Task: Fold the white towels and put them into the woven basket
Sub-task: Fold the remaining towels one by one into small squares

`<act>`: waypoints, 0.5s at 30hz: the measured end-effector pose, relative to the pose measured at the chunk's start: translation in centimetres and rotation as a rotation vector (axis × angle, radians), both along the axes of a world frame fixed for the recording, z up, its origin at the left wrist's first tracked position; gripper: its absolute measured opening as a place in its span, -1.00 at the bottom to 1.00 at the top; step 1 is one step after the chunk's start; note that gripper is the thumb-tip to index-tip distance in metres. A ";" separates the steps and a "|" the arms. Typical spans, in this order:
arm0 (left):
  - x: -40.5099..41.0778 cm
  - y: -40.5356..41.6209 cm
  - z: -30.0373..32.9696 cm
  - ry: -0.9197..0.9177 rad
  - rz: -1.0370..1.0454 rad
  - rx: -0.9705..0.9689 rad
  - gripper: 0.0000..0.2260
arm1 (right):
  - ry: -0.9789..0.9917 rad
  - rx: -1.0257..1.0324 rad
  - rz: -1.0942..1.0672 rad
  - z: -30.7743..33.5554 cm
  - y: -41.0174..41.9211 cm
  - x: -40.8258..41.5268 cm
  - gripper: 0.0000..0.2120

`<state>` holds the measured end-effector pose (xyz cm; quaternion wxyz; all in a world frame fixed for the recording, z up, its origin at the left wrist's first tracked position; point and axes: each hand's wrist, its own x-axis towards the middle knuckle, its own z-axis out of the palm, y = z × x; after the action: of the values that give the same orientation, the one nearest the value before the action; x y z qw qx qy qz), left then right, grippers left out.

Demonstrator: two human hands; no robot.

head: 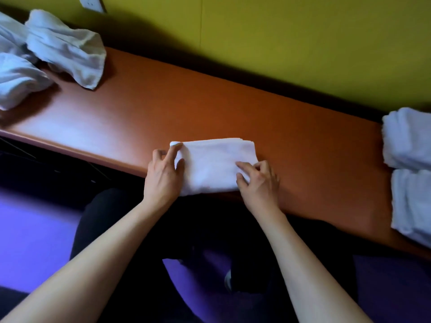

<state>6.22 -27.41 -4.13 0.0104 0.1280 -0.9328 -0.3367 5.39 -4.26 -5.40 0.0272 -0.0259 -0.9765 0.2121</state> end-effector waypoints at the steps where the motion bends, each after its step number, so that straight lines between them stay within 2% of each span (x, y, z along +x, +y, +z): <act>1: 0.5 0.3 0.1 -0.020 0.024 0.061 -0.54 | -0.008 0.008 -0.030 0.2 0.1 0.0 -0.57; 4: 2.2 1.7 0.7 -0.083 0.059 0.202 -0.43 | -0.173 -0.103 -0.174 0.9 0.2 -0.2 -0.38; 6: 2.9 2.1 0.9 -0.088 0.120 0.295 -0.43 | -0.261 -0.299 -0.230 1.1 0.1 -0.3 -0.38; 10: 3.2 2.4 2.1 -0.136 0.330 0.465 -0.33 | -0.313 -0.538 -0.380 1.8 0.8 -0.3 -0.40; 13: 2.9 3.2 2.9 -0.164 0.405 0.644 -0.42 | -0.489 -0.823 -0.494 1.8 2.4 -0.1 -0.34; 15: 2.7 4.0 3.2 -0.161 0.382 0.674 -0.48 | -0.551 -0.941 -0.496 1.8 3.8 0.2 -0.36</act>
<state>8.89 -23.40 -0.89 -0.0431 0.3216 -0.7270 -0.6051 5.58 -0.46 -3.57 -0.1929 -0.3166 -0.7135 0.5946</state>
